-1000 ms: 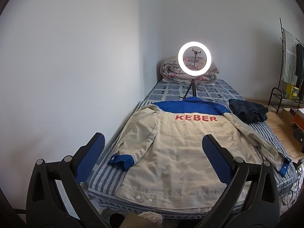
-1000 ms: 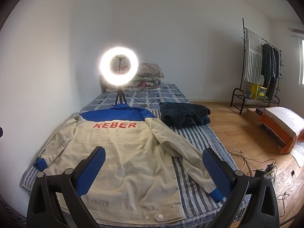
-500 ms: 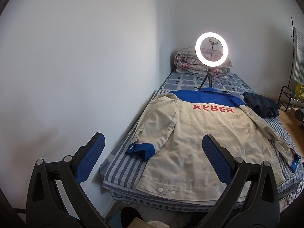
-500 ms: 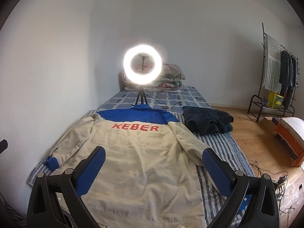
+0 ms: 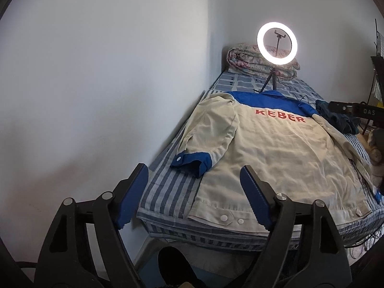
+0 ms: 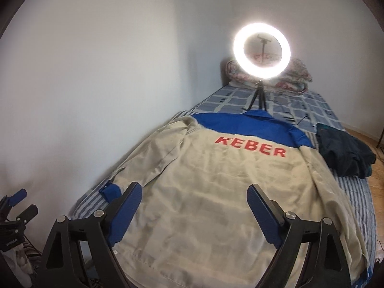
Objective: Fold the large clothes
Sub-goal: 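Reach the right gripper to the blue sleeve cuff and close on it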
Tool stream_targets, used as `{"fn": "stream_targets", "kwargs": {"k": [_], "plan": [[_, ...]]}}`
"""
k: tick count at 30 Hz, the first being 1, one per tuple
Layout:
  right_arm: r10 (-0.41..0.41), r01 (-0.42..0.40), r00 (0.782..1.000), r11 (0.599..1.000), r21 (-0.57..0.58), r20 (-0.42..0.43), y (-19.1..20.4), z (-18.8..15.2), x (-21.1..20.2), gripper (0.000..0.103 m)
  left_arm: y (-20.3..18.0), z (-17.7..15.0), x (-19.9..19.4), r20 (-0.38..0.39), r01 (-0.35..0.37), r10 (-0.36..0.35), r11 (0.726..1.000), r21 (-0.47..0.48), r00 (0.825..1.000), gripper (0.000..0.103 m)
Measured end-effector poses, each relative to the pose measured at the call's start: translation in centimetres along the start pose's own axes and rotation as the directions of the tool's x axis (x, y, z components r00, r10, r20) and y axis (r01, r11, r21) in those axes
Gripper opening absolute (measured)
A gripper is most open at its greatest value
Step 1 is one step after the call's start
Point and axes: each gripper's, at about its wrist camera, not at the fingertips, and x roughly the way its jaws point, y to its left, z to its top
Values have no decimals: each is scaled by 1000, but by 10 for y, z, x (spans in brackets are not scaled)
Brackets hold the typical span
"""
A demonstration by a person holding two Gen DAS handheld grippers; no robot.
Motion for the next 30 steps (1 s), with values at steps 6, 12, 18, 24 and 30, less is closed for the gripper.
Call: {"fn": "stream_targets", "kwargs": {"k": [6,12,18,24,30], "plan": [[142,-143,978,990,4,-151,34,4,74,74,1,-4,21,-55,45,-45,999,-7,997,62],[236,-222,930,972,82,-280,57,2,144,70,3,-2,40,-89,80,-82,997,-22,993,62],[350,-266,831,933,243,-432,86,-1,215,64,2,-1,60,-116,96,-96,995,-1,989,58],[438,-216,721,878,426,-537,105,-14,276,61,9,-4,71,-148,106,-108,994,-24,983,58],[399,-133,693,889,438,-600,117,-20,300,62,21,-6,82,-179,98,-108,993,-66,978,58]]}}
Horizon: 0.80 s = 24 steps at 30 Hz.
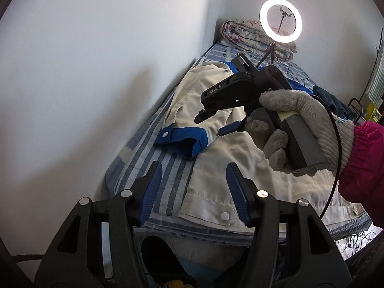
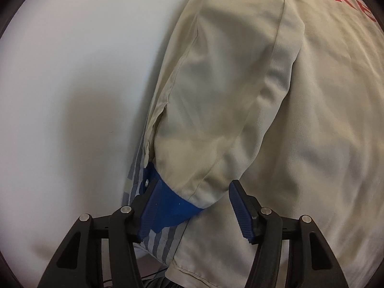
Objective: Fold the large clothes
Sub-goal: 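Reach the right gripper to the blue sleeve cuff and close on it, then close the left gripper on the blue cuff while the right gripper opens and releases it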
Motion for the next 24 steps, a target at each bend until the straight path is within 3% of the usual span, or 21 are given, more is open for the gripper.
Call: {"fn": "stream_targets", "kwargs": {"k": [5,7,10,12,19,24], "plan": [[-59,58,998,998,-31,-36,7,-5,17,56,7,2,0,-6,5,-5,999,-32,1000,58],[-56,55,998,998,-26,-40,5,-9,22,33,6,2,-2,0,3,-3,999,-33,1000,58],[-22,21,999,1000,-22,-23,3,-11,19,14,8,3,-1,2,1,-1,999,-35,1000,58],[0,0,1000,1000,-23,-7,3,-12,13,8,9,4,-1,1,2,-2,999,-39,1000,58],[115,-114,993,993,-28,34,-20,-30,-29,5,8,23,8,-22,64,-66,996,-54,998,58],[152,-152,988,988,-18,28,-55,-33,-24,5,6,43,41,-90,149,-161,980,-130,983,58]]}}
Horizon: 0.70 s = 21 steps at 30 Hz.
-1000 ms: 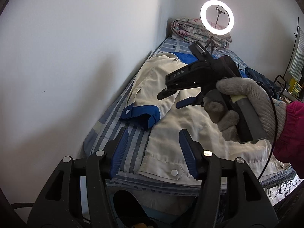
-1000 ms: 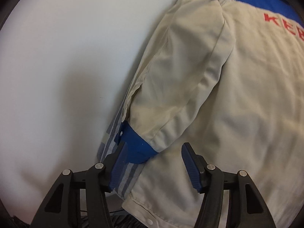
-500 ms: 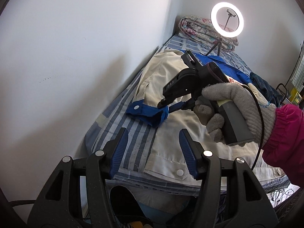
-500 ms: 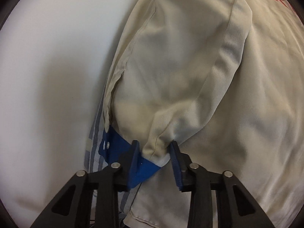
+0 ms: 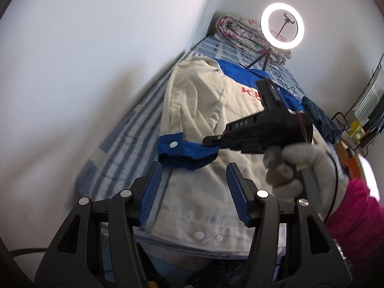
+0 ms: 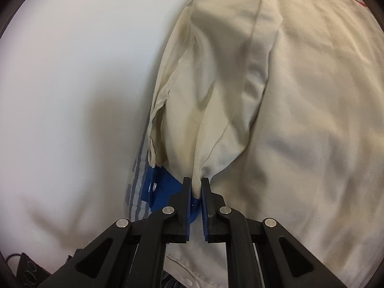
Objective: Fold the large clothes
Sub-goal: 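Close the left gripper on the blue cuff while the right gripper opens and releases it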
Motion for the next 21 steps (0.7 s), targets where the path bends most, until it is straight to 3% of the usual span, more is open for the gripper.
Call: {"fn": "stream_targets", "kwargs": {"k": [3,7,12,15,18,19,21], "plan": [[1,-1,1000,1000,-11,3,-15,-7,8,5,-3,10,29,-63,18,-20,999,-29,998,58],[63,-63,998,998,31,10,-41,-15,9,4,7,19,71,-124,-27,14,995,-99,992,58],[101,-101,995,995,24,19,-58,-13,9,4,37,25,118,-191,-108,66,969,-222,979,58],[110,-111,994,994,20,21,-63,-13,8,4,56,23,136,-214,-98,31,945,-312,976,58],[113,-113,993,993,15,22,-66,-16,5,4,59,22,145,-213,-82,11,941,-329,977,58],[113,-113,993,993,13,23,-67,-16,4,4,58,22,147,-209,-78,9,943,-324,978,56],[115,-115,993,993,14,22,-67,-11,6,4,56,23,150,-208,-68,1,947,-314,978,30]]}}
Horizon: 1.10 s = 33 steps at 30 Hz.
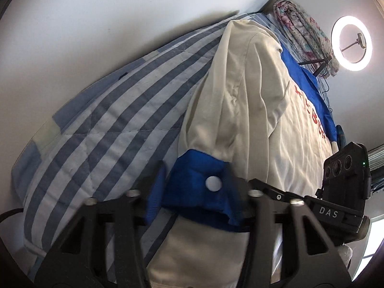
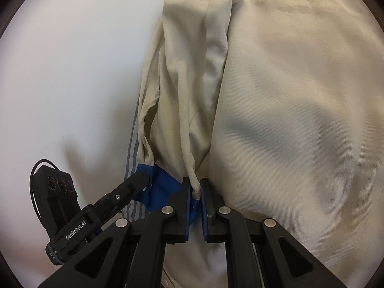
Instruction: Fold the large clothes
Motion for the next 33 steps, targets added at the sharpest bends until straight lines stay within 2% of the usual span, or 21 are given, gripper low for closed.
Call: {"fn": "stream_targets", "kwargs": {"k": [1,2,3,6,9,12,16,22,25,27,29,30,33], "plan": [[3,-3,1000,1000,-2,1,0,-1,-2,6,-2,2,2,0,-7,7,1000,4,1000,25],[1,-1,1000,1000,-10,3,0,0,-3,7,-3,2,2,9,-14,14,1000,13,1000,12],[-4,4,1000,1000,-22,5,6,-2,-10,10,-6,2,2,20,-23,22,999,25,1000,8],[-22,24,999,997,-70,29,15,-8,-30,23,-14,6,-9,66,-41,38,997,58,997,4],[-22,33,995,993,-109,98,23,-4,-55,24,-23,6,-36,136,-48,34,994,97,990,3],[-40,66,981,989,-131,192,33,7,-80,24,-35,8,-68,207,-58,28,988,140,978,3],[-85,132,960,977,-166,266,47,36,-81,21,-53,8,-104,262,-80,21,974,214,965,3],[-115,137,968,986,-89,222,30,66,-31,21,-67,2,-128,294,-77,-12,954,290,956,3],[-144,156,976,986,-64,163,23,70,-5,23,-63,1,-122,265,-55,-22,958,281,964,3],[-164,177,976,981,-82,145,24,70,-4,23,-59,0,-119,244,-42,-26,962,271,969,2],[-176,192,973,976,-102,147,31,73,-15,28,-56,-4,-123,234,-24,-40,964,265,971,2],[-179,199,970,973,-112,166,39,75,-26,37,-56,-4,-124,237,-23,-42,963,267,971,2],[-172,211,955,967,-141,243,59,90,-60,48,-55,-12,-127,237,-17,-53,959,282,970,2]]}}
